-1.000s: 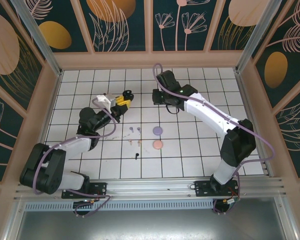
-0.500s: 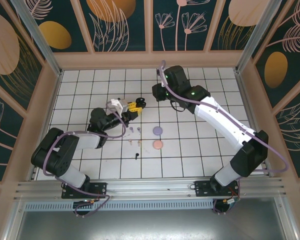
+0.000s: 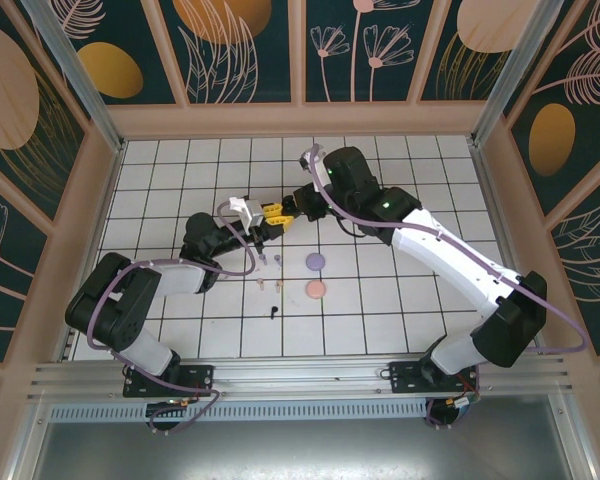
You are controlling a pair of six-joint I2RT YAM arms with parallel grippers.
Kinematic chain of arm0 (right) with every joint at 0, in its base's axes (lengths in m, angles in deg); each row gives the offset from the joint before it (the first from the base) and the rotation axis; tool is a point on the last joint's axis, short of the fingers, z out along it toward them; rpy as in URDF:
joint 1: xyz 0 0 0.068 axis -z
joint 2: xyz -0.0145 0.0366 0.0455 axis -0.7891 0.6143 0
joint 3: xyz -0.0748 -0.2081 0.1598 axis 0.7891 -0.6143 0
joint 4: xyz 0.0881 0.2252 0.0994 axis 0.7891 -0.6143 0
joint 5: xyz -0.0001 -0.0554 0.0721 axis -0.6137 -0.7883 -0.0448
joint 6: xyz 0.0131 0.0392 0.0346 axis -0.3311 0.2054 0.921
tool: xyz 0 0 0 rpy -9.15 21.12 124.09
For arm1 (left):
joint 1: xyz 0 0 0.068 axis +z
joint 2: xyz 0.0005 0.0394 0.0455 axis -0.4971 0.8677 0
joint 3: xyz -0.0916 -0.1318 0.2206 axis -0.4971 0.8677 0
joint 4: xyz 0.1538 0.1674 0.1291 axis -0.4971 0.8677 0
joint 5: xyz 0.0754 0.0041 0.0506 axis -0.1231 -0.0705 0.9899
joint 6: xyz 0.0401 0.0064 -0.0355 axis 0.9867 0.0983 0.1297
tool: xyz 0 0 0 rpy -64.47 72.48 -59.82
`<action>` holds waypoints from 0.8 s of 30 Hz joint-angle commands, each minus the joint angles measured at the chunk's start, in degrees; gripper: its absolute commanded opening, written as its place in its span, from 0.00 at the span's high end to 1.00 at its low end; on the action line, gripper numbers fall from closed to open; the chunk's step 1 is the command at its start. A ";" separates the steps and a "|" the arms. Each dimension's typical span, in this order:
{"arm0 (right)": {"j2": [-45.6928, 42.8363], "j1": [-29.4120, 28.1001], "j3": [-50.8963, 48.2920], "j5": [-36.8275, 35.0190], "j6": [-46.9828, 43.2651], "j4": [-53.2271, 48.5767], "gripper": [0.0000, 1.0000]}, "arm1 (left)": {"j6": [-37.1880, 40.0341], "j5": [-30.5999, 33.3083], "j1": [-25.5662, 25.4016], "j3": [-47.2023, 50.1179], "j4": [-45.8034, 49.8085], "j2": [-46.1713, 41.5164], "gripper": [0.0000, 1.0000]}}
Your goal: Insert the wireless bluetooth earbuds into the charging case
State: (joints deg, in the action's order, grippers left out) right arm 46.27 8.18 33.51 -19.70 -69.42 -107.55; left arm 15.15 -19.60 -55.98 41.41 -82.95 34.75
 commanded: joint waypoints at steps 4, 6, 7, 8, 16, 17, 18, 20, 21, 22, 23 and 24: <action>-1.83 -0.99 -1.69 -0.19 -1.06 2.45 0.83 | 1.10 -2.28 -0.42 -2.28 -2.85 0.77 1.00; -1.79 -1.08 -1.94 -0.21 -0.94 2.63 0.84 | 1.15 -2.36 -0.46 -2.34 -2.74 0.76 1.00; -1.83 -1.17 -1.98 -0.19 -0.93 2.71 0.84 | 1.14 -2.30 -0.46 -2.38 -2.67 0.75 1.00; -1.72 -1.24 -2.15 -0.19 -0.85 2.80 0.84 | 1.29 -2.28 -0.46 -2.42 -2.56 0.76 1.00; -1.27 -1.34 -2.09 -0.03 -0.59 3.32 0.84 | 0.25 -2.90 -0.60 -2.43 -3.36 0.67 1.00; -1.21 -1.30 -2.05 0.07 -0.58 3.25 0.84 | -0.02 -2.84 -0.63 -2.42 -3.52 0.68 1.00; -1.09 -1.46 -2.06 0.16 -0.59 3.24 0.84 | -0.18 -2.74 -0.63 -2.52 -3.62 0.67 1.00; -0.93 -1.43 -2.13 0.23 -0.67 3.03 0.84 | -0.52 -2.70 -0.63 -2.77 -3.61 0.63 1.00; -0.99 -1.51 -2.19 0.25 -0.67 2.98 0.85 | -0.56 -2.70 -0.63 -2.86 -3.61 0.59 1.00; -1.08 -1.58 -2.39 0.25 -0.67 2.90 0.85 | -0.66 -2.70 -0.63 -3.00 -3.53 0.58 1.00; -1.11 -1.67 -2.42 0.25 -0.67 2.89 0.85 | -0.67 -2.72 -0.64 -3.10 -3.41 0.59 1.00; -1.26 -1.77 -2.58 0.20 -0.75 2.80 0.86 | -0.77 -2.66 -0.63 -3.20 -3.43 0.67 1.00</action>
State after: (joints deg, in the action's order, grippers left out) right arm 46.23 7.19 31.95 -19.73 -69.47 -105.86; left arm 15.08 -20.89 -56.09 40.12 -83.27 35.06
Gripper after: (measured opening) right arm 0.148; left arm 0.149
